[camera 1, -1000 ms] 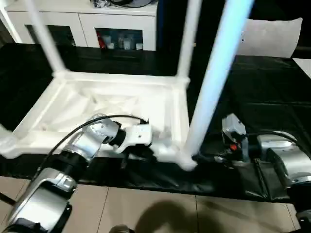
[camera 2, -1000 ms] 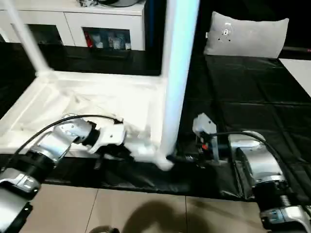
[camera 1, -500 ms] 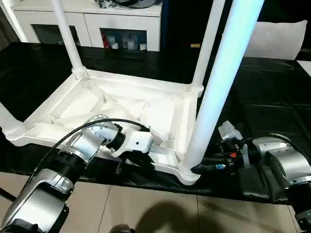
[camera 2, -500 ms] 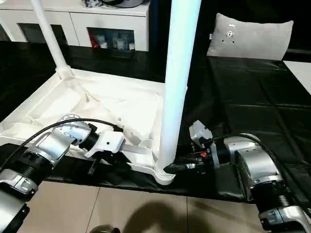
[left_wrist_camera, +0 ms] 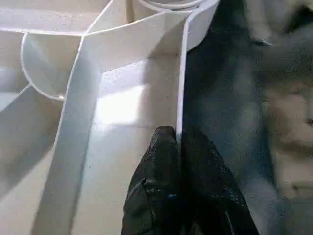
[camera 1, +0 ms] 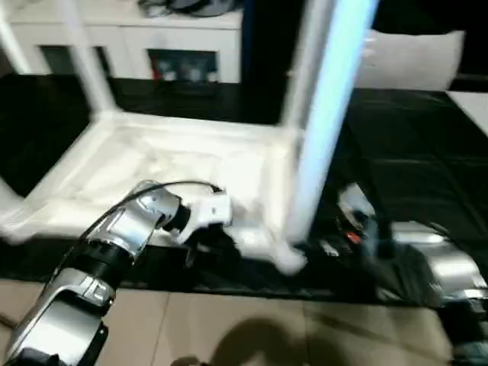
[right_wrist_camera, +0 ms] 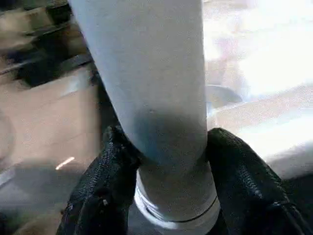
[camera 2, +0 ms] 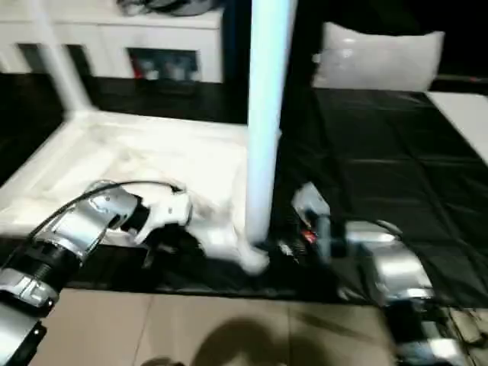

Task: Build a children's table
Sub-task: Rotate leg to tighten

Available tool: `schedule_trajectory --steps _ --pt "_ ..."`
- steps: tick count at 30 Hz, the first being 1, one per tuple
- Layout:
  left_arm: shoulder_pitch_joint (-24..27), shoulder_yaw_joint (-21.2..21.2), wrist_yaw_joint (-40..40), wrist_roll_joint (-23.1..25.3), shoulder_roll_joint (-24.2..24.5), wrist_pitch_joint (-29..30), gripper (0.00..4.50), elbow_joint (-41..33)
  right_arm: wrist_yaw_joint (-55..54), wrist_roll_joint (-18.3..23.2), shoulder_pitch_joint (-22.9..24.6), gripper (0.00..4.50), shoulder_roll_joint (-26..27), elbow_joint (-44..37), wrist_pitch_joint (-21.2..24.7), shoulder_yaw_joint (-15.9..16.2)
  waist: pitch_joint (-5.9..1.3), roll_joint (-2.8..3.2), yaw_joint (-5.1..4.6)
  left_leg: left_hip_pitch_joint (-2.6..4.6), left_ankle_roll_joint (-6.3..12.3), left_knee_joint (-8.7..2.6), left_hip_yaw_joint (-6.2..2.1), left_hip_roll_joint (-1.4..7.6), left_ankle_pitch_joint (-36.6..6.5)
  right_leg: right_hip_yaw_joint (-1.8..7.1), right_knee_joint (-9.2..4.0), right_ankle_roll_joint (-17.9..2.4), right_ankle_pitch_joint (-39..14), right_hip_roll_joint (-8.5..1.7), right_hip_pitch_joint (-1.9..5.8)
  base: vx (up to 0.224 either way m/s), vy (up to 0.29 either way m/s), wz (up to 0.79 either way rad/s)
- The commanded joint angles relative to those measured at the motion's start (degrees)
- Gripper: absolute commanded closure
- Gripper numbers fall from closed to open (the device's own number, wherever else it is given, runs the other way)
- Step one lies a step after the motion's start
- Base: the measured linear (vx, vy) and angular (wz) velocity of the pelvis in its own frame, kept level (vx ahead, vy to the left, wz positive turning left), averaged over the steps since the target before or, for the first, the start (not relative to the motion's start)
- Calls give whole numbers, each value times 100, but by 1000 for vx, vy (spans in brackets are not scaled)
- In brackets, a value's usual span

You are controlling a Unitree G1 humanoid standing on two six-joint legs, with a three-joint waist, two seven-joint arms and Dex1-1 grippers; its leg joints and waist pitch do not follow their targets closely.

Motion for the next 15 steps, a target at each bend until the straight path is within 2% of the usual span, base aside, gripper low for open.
schedule_trajectory --steps 1,3,4,7,8,9,10,12,14,15 --pt "16 -95 387 -215 -670 425 450 -267 -1388 -263 -289 255 510 118 296 -8 -291 -43 -21 17 -75 -458 -137 177 -1729 192 -595 -667 -2860 -424 275 0 0 0" --pt "-36 4 910 -114 -922 693 450 -248 -2223 -443 -406 256 870 191 440 -140 -302 -39 -101 42 -94 -435 -133 168 -1727 213 -612 -693 -2804 -428 236 0 0 0" --pt "-41 10 954 -104 -942 708 450 -242 -2284 -459 -413 256 897 196 438 -147 -312 -48 -148 39 -40 -417 -122 153 -1689 219 -625 -715 -2719 -419 239 0 0 0" --pt "-114 121 1570 -40 -1250 797 450 -104 -2723 -391 -424 256 1270 198 254 -277 -315 -39 -166 36 131 -391 -75 148 -1537 250 -617 -833 -2259 -391 224 0 0 0" --pt "-114 121 1570 -40 -1250 797 450 -104 -2723 -391 -424 256 1270 198 254 -277 -331 -43 -148 43 180 -376 -68 147 -1483 256 -613 -867 -2141 -395 231 0 0 0" --pt "-131 136 1698 5 -1289 769 450 -62 -2723 -347 -402 256 1332 166 224 -315 -338 -45 -141 20 204 -374 -71 143 -1392 254 -589 -889 -2001 -392 256 0 0 0" --pt "-159 145 1849 113 -1311 692 450 10 -2669 -322 -336 189 1367 58 200 -329 -343 -39 -119 8 244 -382 -67 153 -1257 253 -566 -917 -1765 -374 259 0 0 0" --pt "-178 142 1944 211 -1300 645 450 68 -2575 -292 -264 189 1349 -65 185 -325 -334 -27 -96 14 267 -388 -63 161 -1269 252 -564 -942 -1653 -370 259 0 0 0" --pt "-137 85 1823 252 -1183 553 450 55 -2359 -184 -214 153 1222 -127 109 -354 -339 -14 -86 16 255 -401 -73 176 -1321 256 -548 -991 -1534 -377 274 0 0 0" --pt "-133 81 1810 252 -1174 548 450 53 -2317 -167 -208 153 1198 -132 95 -356 -337 -14 -86 17 252 -404 -74 177 -1346 255 -548 -1002 -1531 -380 275 0 0 0"
